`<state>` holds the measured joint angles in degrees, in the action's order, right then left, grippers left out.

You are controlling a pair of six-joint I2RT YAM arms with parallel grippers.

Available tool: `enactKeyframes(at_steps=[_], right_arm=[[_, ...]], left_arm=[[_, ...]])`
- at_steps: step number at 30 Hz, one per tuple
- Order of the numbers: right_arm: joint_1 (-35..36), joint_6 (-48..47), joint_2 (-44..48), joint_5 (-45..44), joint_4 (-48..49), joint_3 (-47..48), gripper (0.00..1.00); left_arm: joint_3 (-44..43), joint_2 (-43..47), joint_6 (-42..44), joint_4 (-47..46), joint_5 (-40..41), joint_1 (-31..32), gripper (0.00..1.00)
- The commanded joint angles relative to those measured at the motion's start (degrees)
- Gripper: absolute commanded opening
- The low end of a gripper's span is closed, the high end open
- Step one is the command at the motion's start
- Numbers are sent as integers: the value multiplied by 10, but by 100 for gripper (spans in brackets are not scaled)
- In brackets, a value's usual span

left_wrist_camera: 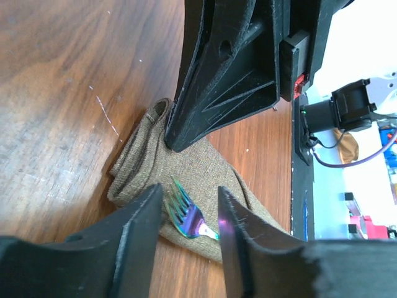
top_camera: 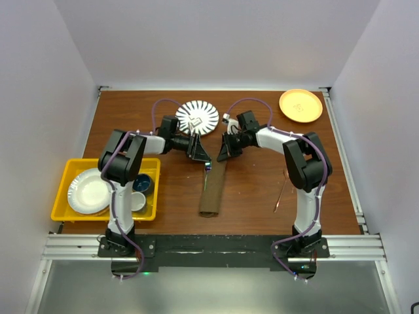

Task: Fold the napkin into a case and place the utensils inside
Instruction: Insert the fork into the folded napkin, then pick up the spoon from the center of the board.

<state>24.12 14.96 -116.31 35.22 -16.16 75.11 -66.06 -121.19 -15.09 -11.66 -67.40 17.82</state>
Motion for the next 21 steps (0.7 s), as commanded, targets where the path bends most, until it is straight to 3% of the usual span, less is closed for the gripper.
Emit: enactKeyframes(at_steps=[1,6,10,14,17,20,21], right_arm=[[2,-11,28,-2,-3,31,7],[3,-21,41,-8,-13,43,10],[2,-34,56,-11,-28,56,17],[-7,-67,115,-38,-95,88,30],[-47,-81,166,-50,-147,73,46],[-121,-116,225,-40,-223,50,51],[-164,-179,236,-42,-258,54,57]], left_arm=[[-30,53,61,28,37,2,53],[-38,86,98,45,88,2,64],[-45,105,119,55,118,1,67],[-40,136,119,38,159,-12,69],[-35,175,148,35,187,-15,72],[-42,200,202,57,181,-18,74],[-47,204,214,71,180,-18,75]])
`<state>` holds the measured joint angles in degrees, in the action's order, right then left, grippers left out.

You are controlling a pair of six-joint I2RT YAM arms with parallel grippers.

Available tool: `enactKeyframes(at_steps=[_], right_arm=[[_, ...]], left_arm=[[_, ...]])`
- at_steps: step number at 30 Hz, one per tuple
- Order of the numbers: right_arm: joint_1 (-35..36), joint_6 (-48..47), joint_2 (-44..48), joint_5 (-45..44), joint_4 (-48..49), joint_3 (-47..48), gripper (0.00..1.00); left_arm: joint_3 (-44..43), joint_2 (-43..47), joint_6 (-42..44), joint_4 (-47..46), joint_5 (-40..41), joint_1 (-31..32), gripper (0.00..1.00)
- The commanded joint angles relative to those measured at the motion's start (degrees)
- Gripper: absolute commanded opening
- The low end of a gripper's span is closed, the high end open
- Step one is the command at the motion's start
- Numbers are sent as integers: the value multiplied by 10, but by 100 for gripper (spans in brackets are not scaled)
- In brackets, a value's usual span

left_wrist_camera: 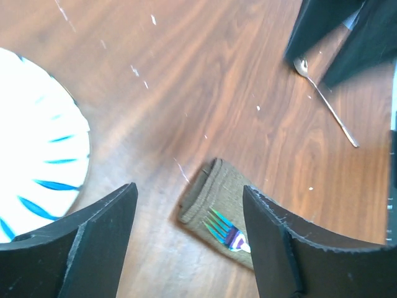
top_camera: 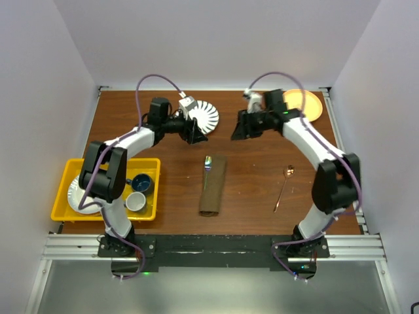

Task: Fold the napkin into a case and place the utensils inside
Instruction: Pick up the spoon from the center of the board.

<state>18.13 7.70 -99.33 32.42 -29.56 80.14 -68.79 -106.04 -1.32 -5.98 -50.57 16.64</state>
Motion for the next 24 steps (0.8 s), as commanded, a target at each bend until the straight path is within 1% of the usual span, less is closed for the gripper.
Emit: enactKeyframes(at_steps=[1,2,3,4,5,6,7,8,10,11,13,15,16,17,18,20,23,24], right_arm=[[-127,-146,65,-12,-205,10,58],[-147,-192,63,-13,-245,26,59],[-179,-271,60,-13,-279,32,68],[-213,-306,53,-11,-328,36,72],[-232,-366,46,-16,-349,42,73],[-271,-395,38,-22,-369,46,73],[-290,-422,19,-20,-405,54,85],[-323,-472,9,-21,-418,56,98],[-348,-494,-9,-52,-412,57,98],[-367,-523,-29,-54,-410,59,98],[-373,-546,-49,-55,-402,60,98],[-373,-565,-82,-47,-397,59,93],[-373,-574,-92,-27,-405,60,90],[-373,-592,-113,-12,-409,59,84],[-373,-597,-120,-2,-410,58,81],[-372,-603,-130,18,-394,45,77],[-372,-609,-142,23,-356,19,74],[-371,-612,-151,23,-349,13,72]], left_arm=[[-25,58,86,42,8,-6,76],[-33,58,96,55,-3,-6,76],[-36,59,115,68,-6,-6,77],[-37,63,120,88,-8,-6,77],[-37,64,125,91,-16,-6,77],[-38,64,127,95,-19,-6,77],[-41,64,129,104,-20,-6,77],[-44,62,131,108,-27,-6,77],[-52,57,138,128,-33,-6,77],[-61,52,139,135,-50,-8,77],[-70,37,135,156,-64,-9,77],[-86,24,114,168,-81,-13,78],[-89,15,110,171,-94,-16,78],[-92,11,102,171,-107,-21,78],[-94,9,99,174,-111,-24,78],[-100,6,109,185,-117,-29,78],[-100,7,127,206,-119,-32,78],[-98,8,129,209,-121,-33,78]])
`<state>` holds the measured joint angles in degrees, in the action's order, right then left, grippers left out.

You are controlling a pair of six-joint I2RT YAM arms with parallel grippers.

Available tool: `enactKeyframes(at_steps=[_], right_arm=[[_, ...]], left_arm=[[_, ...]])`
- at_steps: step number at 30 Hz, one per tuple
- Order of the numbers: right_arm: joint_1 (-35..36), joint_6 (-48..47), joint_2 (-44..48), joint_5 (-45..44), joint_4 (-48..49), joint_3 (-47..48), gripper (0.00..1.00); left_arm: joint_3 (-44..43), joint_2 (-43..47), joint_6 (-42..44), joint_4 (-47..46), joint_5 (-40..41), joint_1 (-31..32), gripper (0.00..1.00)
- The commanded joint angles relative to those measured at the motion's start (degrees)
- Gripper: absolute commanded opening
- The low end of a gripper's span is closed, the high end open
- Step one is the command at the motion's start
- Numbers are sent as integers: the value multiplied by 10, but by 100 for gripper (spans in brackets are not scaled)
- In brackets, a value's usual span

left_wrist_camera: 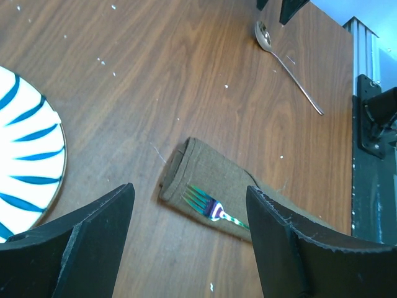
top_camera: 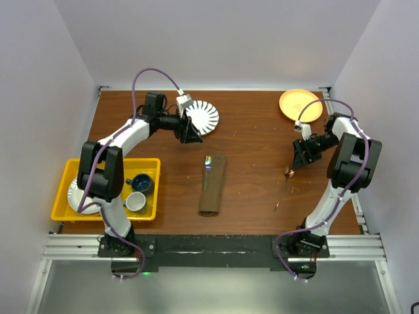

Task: Fold the napkin into a case and place the utensils inside
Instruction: Pick up the spoon from the center of the board.

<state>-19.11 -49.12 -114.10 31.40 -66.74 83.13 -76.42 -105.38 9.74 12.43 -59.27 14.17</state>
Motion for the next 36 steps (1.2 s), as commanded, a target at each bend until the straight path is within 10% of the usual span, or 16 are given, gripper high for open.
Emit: enactKeyframes(at_steps=[1,6,12,18,28,36], right_arm=[[1,-45,-8,35,35,-24,70],[0,-41,-32,49,61,-40,44],[0,-54,-46,62,57,-46,38],[1,-55,-62,84,29,-15,0],[63,13,-27,209,-101,138,0],[187,198,9,246,18,164,0]], left_arm=[[-18,4,20,25,-37,-9,77],[-14,15,20,29,-35,-9,76],[-7,13,24,32,-36,-10,74],[-4,8,18,28,-32,-12,73],[14,-11,-33,2,21,-22,67],[4,-49,-47,-16,66,8,48]])
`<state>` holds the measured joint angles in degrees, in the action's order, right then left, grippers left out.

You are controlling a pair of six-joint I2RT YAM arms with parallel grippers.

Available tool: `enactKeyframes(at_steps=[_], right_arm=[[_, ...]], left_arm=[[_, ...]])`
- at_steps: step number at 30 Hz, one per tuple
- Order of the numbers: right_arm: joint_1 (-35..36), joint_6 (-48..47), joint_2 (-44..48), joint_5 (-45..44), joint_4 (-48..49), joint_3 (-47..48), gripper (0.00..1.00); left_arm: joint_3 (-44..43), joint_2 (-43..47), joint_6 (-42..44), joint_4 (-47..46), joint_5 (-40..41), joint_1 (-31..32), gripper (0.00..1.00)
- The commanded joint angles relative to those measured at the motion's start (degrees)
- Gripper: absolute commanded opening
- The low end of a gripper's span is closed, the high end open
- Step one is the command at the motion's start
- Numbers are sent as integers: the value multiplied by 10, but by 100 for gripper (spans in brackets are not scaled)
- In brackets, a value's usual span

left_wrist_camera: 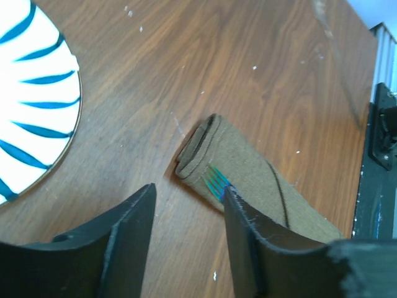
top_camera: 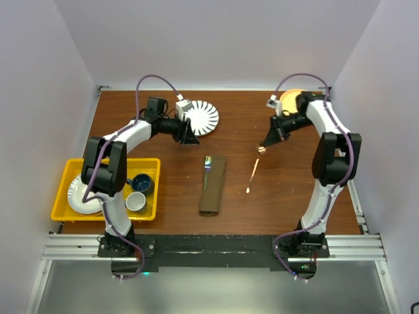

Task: Fold the napkin into a case and place the utensils inside
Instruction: Insert the spoon into the folded napkin.

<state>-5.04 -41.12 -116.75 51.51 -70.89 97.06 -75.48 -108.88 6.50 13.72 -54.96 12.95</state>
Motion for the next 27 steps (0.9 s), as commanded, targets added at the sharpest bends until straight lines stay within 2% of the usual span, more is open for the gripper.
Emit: enactKeyframes(at_steps=[1,4,12,18,27], right_arm=[[74,152,30,43,71,30,0],[102,204,8,27,98,65,0],[159,268,-48,-6,152,155,0],[181,271,-88,-16,168,199,0],[192,263,-111,-42,209,198,0]], left_arm=[[-9,-19,-24,-30,23,24,47],[-26,-37,-34,-31,26,41,43],[-34,-57,-49,-43,59,61,41],[-36,-65,-39,-46,64,66,41],[-63,-99,-26,-26,42,69,43]])
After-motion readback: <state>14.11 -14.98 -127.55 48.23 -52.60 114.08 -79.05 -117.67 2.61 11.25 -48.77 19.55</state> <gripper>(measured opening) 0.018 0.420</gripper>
